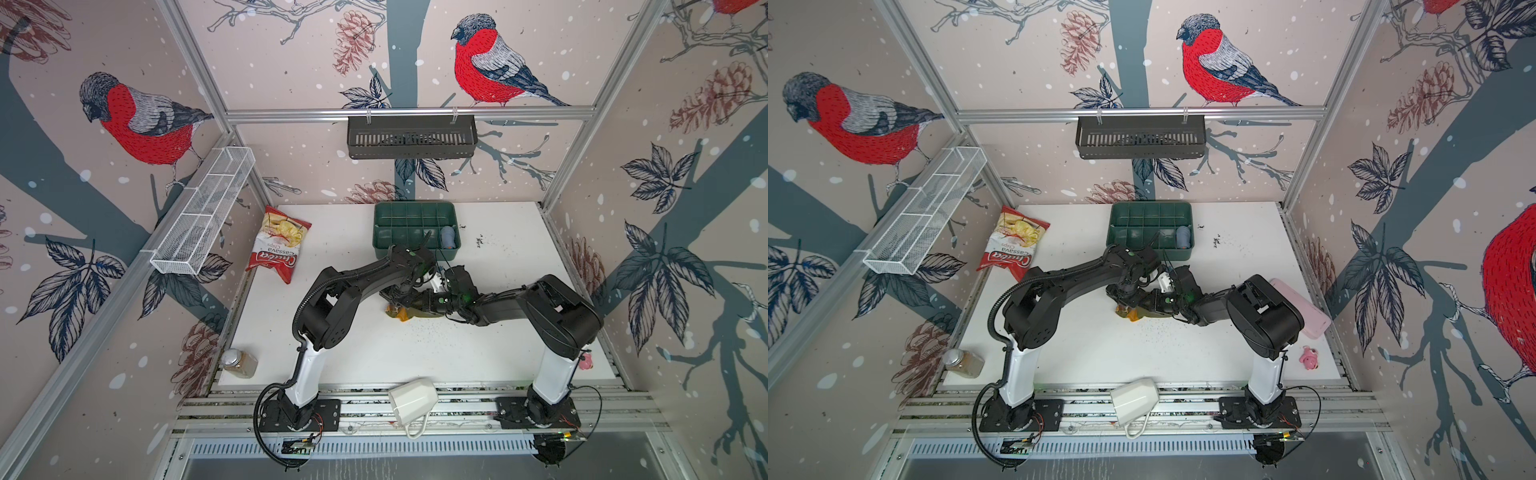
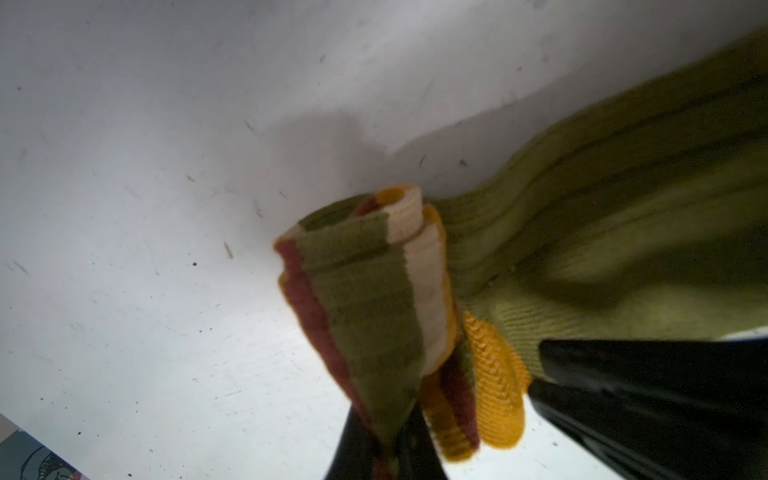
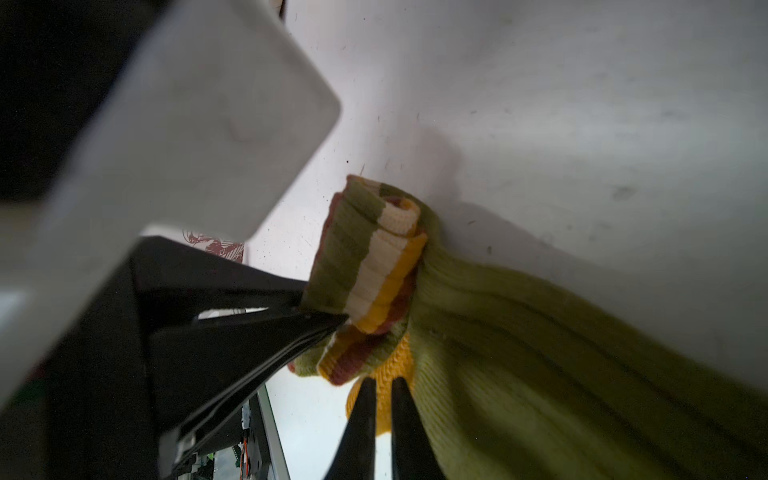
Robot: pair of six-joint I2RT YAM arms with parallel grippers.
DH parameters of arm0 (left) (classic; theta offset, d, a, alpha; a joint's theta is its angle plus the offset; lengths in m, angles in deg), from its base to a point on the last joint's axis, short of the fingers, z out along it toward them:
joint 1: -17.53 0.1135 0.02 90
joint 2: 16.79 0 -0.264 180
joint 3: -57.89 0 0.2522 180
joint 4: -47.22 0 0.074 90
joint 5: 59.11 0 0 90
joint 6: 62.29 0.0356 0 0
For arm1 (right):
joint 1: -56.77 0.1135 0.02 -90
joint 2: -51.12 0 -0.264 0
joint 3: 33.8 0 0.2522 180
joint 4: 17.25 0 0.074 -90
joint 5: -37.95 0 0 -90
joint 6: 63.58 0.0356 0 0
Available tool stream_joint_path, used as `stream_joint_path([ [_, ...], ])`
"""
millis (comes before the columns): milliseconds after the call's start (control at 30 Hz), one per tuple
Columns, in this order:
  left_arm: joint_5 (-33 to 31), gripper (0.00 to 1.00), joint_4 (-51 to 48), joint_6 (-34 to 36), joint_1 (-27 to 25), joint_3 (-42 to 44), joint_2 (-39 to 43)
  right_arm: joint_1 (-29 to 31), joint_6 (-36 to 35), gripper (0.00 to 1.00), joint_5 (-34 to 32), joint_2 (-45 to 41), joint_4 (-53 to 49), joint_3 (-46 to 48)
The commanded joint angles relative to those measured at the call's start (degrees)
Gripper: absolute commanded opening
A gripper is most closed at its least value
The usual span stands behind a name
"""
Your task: Roll the socks
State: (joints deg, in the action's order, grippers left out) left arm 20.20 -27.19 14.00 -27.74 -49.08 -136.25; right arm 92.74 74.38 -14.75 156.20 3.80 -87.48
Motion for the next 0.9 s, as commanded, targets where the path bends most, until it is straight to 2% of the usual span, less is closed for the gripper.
stream_joint_path([
  [0,-0.92,0.06,-3.0,-0.95,-0.68,-1.4,-0.46,-0.11,0.55,0.12,-0.01,0.44,2.45,0.19],
  [300,-2.74,0.08,-6.21,-1.84,-2.18,-5.24,-3.65,-0.46,2.66,0.1,-0.51,1.09,5.45,1.34],
  [467,-3.18,0.08,-6.76,-2.0,-2.27,-5.67,-3.81,-0.72,-1.17,0.09,-6.19,-0.18,-2.13,1.24],
  [633,-3.79,0.08,-7.03,-1.96,-2.27,-5.36,-3.59,-1.03,-2.37,0.09,-8.83,-2.41,-4.48,2.92],
  [867,-3.12,0.13,-7.59,-1.84,-2.36,-6.87,-4.01,-0.96,-0.57,0.09,-6.14,1.14,-0.77,2.0],
])
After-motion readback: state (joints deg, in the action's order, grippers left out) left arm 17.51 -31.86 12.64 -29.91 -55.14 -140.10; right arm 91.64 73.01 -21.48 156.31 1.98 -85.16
